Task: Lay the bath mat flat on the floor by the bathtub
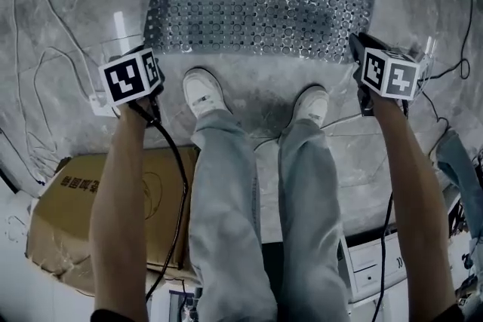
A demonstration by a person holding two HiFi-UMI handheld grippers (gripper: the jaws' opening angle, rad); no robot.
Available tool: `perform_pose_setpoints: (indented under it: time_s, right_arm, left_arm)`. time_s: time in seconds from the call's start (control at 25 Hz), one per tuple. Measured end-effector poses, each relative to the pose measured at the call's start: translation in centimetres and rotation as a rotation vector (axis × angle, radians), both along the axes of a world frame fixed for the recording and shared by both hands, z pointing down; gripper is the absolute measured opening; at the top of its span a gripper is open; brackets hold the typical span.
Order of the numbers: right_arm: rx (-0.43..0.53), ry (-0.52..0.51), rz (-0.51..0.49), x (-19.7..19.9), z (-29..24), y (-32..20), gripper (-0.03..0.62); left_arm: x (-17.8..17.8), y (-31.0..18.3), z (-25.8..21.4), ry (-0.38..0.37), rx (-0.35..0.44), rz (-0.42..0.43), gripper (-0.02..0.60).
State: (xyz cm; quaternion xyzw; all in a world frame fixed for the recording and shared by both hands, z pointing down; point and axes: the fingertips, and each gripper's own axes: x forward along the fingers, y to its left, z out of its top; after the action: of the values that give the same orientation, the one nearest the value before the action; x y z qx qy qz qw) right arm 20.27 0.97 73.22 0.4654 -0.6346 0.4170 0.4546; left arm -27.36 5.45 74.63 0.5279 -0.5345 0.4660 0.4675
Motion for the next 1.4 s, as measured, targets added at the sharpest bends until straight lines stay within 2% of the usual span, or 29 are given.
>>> perform_pose_setpoints:
  time_s: [0.12, 0.28, 0.52, 0.72, 0.92, 1.16, 1.4]
  right_arm:
    - [-0.029, -0.038, -0.062, -2.2, -0.8, 0.8, 0.003]
    - [-0.050, -0.101, -0.101, -4.8, -2.1, 1.5, 0.003]
    - [-0.057, -0.152, -0.093, -7.0, -4.4, 2.6, 0.003]
    - [-0.081, -0.159, -0.188, -8.3, -6.5, 3.8, 0.003]
    - [-0.081, -0.190, -0.171, -9.1, -9.4, 4.0, 0.003]
    - [-0.079, -0.218, -0.156, -9.9, -12.2, 4.7, 0.003]
    - [-0.050, -0.250, -0.145, -11.3, -15.6, 5.0, 0.003]
  left_arm:
    - [1.8, 0.3, -1.1, 0.027, -0.004, 0.012, 0.003]
    - [4.9, 0.1, -3.0, 0.090, 0.004, 0.086, 0.003]
    - [8.2, 0.1, -5.9, 0.184, 0.026, 0.033, 0.003]
    - [10.6, 0.2, -8.3, 0.234, 0.036, 0.011, 0.003]
    - [11.2, -0.2, -11.0, 0.259, 0.024, 0.068, 0.003]
    - [11.4, -0.2, -14.1, 0.263, 0.026, 0.064, 0.003]
    - [13.5, 0.6, -17.6, 0.342, 0.041, 0.025, 0.003]
